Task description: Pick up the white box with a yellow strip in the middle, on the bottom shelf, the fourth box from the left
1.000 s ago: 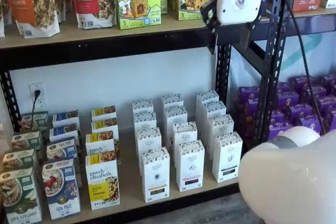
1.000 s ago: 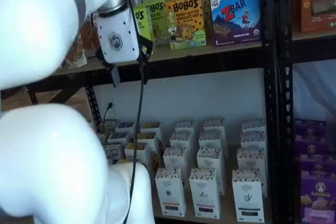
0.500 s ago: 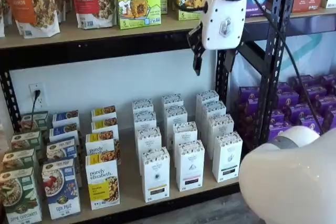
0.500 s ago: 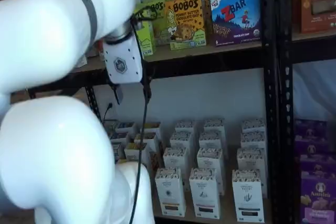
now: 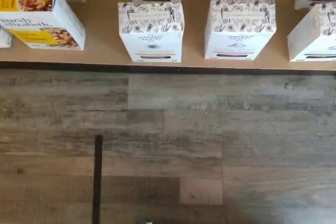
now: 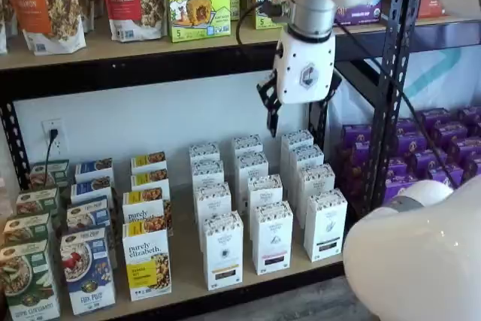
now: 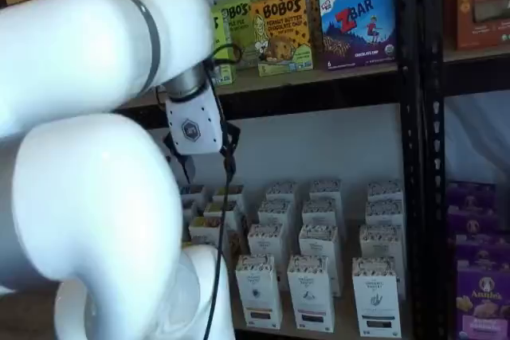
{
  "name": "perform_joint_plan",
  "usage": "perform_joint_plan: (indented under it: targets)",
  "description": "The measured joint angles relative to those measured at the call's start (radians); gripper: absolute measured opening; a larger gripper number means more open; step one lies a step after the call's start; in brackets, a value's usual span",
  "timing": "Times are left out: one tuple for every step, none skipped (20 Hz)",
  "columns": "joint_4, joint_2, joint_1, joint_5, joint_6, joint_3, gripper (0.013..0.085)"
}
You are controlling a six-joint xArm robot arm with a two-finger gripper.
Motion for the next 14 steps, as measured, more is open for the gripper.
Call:
perform_joint_plan:
  targets:
    - [0.001,0.009,0.002,-0.019,0.003,0.009,0.085]
    - [0.004,0.02,0.004,-0.037,0.004,0.018,0.085]
    - [0.002,0.031,0.007,-0.051,0.008,0.024,0.085]
    - [0.002,0.046,0.011,-0.071,0.012,0.033,0.085]
    - [0.0,0.061,0.015,-0.09,0.018,0.039,0.085]
    - [-0.001,0.072,0.018,-0.105,0.021,0.045,0.085]
    - [-0.002,0.088,0.021,-0.128,0.026,0.053,0.085]
    - [-0.004,0.102,0.024,-0.149,0.03,0.059,0.085]
    - [-0.005,0.114,0.026,-0.165,0.033,0.064,0.085]
    - [-0.005,0.129,0.028,-0.183,0.035,0.068,0.085]
    - [-0.003,0.142,0.029,-0.198,0.035,0.071,0.085]
    - [-0.002,0.156,0.029,-0.212,0.036,0.074,0.085]
    - [0.001,0.171,0.03,-0.229,0.035,0.077,0.085]
    - [0.006,0.185,0.03,-0.245,0.033,0.08,0.085]
